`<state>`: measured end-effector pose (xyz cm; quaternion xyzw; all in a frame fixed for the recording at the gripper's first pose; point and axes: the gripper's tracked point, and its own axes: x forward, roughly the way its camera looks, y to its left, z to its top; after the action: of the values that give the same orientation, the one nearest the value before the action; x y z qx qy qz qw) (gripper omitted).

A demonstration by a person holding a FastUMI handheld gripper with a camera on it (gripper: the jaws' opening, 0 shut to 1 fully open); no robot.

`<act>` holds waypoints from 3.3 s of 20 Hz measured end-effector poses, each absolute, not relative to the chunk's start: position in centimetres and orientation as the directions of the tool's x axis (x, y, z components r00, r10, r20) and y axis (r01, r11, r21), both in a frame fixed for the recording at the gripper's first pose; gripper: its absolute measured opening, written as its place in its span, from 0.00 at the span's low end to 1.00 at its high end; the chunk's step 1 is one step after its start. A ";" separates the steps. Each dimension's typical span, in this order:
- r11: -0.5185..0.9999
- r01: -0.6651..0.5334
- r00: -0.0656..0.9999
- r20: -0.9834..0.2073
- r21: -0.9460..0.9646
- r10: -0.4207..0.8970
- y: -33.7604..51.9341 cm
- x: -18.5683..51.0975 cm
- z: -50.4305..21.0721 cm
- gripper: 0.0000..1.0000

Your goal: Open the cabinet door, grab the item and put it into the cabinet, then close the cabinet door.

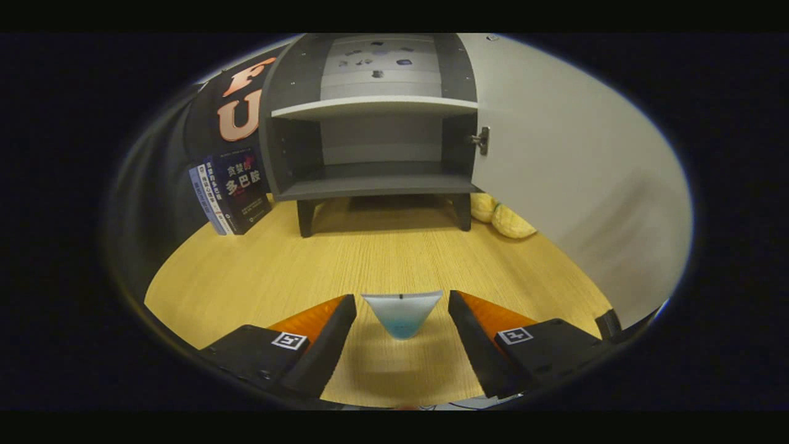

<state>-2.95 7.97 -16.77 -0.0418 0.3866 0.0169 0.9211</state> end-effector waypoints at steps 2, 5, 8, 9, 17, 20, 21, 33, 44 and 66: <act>0.998 -0.045 0.682 -0.731 -0.038 0.003 8.3 -3.5 -17.2 0.96; 0.999 -0.027 0.695 -0.719 -0.029 -0.002 8.3 -3.2 -17.3 0.85; 0.997 -0.032 0.705 -0.709 -0.063 -0.022 7.8 -3.0 -16.7 0.58; 0.997 -0.042 0.715 -0.698 -0.063 -0.014 8.0 -2.7 -16.0 0.58; 0.984 -0.174 0.852 -0.505 -0.029 0.136 11.8 4.4 -6.7 0.56; 0.979 -0.194 0.874 -0.442 0.063 0.202 14.3 7.5 -3.3 0.56; 0.978 -0.191 0.879 -0.428 0.084 0.209 14.7 8.8 -2.6 0.56; 0.988 -0.144 0.860 -0.500 -0.048 0.101 15.3 26.6 0.1 0.56; 0.983 -0.178 0.784 -0.610 -0.044 0.114 17.4 29.3 -5.9 0.57; 0.977 -0.208 0.918 -0.355 -0.054 0.176 17.2 16.3 6.8 0.95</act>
<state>16.29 17.18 6.84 -0.0451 0.1770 0.0981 0.9783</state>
